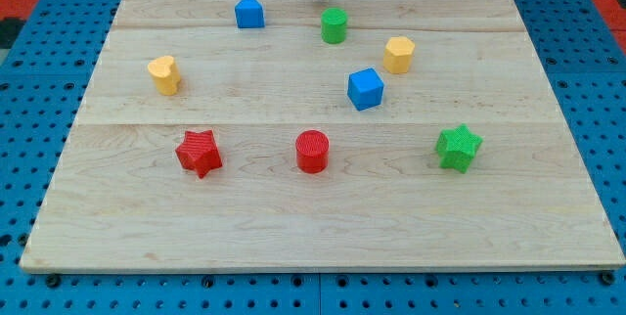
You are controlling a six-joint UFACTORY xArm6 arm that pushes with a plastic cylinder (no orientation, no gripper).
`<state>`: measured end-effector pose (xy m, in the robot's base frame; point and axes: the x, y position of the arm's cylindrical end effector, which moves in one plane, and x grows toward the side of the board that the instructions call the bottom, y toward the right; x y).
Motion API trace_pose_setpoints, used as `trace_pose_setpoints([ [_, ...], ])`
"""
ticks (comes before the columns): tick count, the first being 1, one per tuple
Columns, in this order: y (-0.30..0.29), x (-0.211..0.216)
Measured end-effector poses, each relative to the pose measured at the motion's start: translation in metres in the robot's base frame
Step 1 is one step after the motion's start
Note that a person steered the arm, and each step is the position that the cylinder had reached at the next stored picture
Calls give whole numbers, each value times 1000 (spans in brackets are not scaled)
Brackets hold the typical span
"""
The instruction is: Push the yellow heart towards the blue triangle
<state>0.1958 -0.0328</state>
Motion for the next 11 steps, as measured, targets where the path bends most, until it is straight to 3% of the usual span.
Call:
trace_pose_setpoints([
  [1, -60, 3],
  [2, -94, 79],
  [3, -83, 82],
  [4, -179, 80],
  [5, -228, 143],
  [6, -176, 206],
  [7, -128, 210],
  [8, -170, 184],
  [9, -179, 215],
  [10, -245, 194],
  [11, -211, 173],
])
